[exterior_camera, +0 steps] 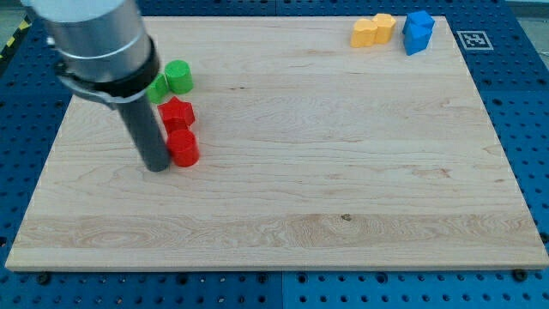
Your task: Move the red star below the green star
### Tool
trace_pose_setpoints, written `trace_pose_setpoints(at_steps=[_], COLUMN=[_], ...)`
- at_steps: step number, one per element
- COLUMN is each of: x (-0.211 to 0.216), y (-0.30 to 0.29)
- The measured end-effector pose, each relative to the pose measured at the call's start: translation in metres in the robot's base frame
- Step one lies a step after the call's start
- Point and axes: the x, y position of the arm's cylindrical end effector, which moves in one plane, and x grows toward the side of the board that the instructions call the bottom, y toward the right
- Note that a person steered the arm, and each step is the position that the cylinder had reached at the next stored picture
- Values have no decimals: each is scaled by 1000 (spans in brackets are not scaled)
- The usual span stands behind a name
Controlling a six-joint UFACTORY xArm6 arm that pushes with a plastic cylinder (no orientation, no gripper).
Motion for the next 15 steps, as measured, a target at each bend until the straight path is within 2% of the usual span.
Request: trace_pose_setpoints(at_steps=[1, 2, 3, 4, 6, 7, 9, 12, 15], x=[8, 30, 32, -1, -79, -80, -82, -82, -65], y=[21, 64, 121, 145, 117, 114, 52, 31, 4])
